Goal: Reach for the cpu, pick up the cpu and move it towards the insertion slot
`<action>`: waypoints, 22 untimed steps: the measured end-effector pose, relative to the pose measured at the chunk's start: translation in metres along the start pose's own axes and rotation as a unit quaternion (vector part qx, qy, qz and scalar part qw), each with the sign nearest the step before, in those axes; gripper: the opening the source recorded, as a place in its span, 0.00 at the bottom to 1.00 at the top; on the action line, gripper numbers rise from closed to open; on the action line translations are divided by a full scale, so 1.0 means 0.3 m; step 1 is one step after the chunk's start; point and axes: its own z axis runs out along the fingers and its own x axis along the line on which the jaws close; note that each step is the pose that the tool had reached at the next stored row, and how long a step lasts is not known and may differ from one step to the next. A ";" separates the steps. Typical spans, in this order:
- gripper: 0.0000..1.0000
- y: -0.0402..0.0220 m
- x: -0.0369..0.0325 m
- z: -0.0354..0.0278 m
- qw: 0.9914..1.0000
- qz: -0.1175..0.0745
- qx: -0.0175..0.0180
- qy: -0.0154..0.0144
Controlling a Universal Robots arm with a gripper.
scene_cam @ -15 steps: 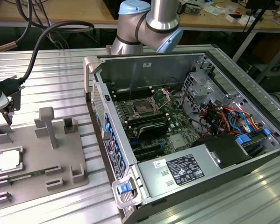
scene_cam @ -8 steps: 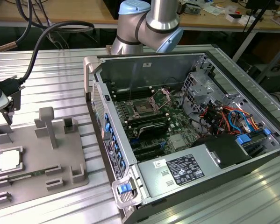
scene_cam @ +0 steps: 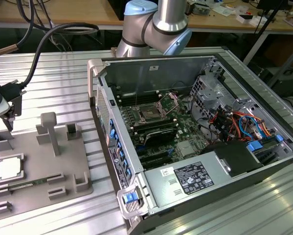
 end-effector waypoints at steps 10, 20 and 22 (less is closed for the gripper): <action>0.60 -0.029 0.002 0.084 1.000 -0.002 0.000 0.000; 0.60 -0.050 0.002 0.168 1.000 -0.001 -0.001 0.004; 0.60 -0.055 0.002 0.196 1.000 -0.001 -0.001 0.005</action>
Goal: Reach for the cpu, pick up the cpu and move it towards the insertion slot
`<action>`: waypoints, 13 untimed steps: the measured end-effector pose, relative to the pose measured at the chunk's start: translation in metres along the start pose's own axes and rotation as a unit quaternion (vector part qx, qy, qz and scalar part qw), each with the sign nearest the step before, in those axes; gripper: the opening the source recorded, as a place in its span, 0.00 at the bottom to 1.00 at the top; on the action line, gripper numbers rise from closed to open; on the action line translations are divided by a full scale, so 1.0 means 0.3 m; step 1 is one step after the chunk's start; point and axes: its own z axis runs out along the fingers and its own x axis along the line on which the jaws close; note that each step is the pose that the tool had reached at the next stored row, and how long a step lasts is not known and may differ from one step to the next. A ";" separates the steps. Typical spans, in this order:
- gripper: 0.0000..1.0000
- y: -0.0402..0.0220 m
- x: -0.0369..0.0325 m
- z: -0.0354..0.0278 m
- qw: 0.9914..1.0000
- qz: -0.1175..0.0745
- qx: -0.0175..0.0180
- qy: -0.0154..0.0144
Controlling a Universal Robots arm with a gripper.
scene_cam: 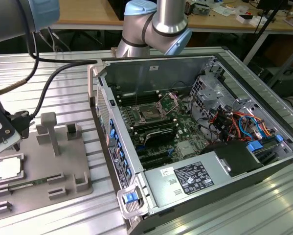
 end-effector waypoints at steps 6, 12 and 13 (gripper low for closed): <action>0.60 -0.006 0.000 0.056 1.000 0.000 0.000 0.000; 0.60 -0.009 -0.001 0.099 1.000 0.000 0.000 0.001; 0.60 -0.010 -0.001 0.106 1.000 0.000 0.000 0.001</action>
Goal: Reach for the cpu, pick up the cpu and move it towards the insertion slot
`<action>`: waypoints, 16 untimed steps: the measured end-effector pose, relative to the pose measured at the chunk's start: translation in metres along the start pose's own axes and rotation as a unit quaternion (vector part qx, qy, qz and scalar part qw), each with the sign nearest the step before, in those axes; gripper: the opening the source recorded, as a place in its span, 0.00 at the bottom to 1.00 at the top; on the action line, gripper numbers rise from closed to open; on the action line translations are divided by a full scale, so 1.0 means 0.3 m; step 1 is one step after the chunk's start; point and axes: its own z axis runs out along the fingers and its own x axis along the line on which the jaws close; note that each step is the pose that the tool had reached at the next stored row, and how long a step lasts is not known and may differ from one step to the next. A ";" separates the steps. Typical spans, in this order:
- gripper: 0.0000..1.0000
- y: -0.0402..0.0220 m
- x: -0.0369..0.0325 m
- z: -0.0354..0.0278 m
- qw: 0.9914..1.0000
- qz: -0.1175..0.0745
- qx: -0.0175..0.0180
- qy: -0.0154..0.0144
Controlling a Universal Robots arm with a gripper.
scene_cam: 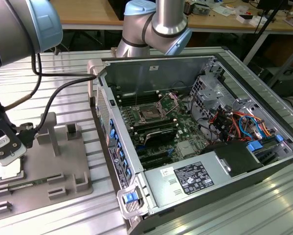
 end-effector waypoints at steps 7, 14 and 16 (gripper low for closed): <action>0.60 -0.009 0.004 0.015 1.000 -0.002 0.000 0.000; 0.68 -0.011 0.004 0.046 1.000 -0.002 0.001 0.002; 0.68 -0.012 0.006 0.056 1.000 -0.002 0.002 0.002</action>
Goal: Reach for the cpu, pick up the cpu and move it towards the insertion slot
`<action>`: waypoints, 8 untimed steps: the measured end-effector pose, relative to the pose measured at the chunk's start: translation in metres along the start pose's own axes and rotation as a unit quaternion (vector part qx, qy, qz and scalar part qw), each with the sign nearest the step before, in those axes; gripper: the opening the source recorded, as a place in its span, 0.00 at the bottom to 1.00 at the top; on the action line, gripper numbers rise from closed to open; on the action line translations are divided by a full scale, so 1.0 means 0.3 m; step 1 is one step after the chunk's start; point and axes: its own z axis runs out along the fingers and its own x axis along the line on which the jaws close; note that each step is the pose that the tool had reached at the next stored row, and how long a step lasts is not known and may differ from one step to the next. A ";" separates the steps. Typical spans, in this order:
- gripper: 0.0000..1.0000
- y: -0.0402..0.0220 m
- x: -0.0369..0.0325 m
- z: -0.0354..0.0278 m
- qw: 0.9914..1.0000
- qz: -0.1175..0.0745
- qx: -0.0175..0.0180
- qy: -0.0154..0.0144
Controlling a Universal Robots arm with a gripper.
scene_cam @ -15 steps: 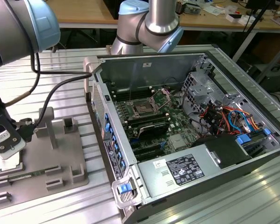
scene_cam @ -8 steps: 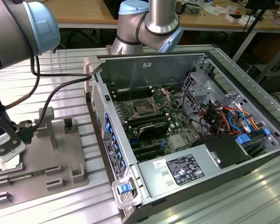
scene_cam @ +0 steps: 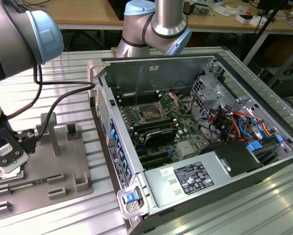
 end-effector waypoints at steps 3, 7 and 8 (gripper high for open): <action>0.68 -0.002 0.002 0.005 1.000 -0.001 0.001 0.000; 0.68 -0.003 0.003 0.012 1.000 -0.001 0.005 0.000; 0.68 -0.003 0.003 0.014 1.000 -0.001 0.006 0.000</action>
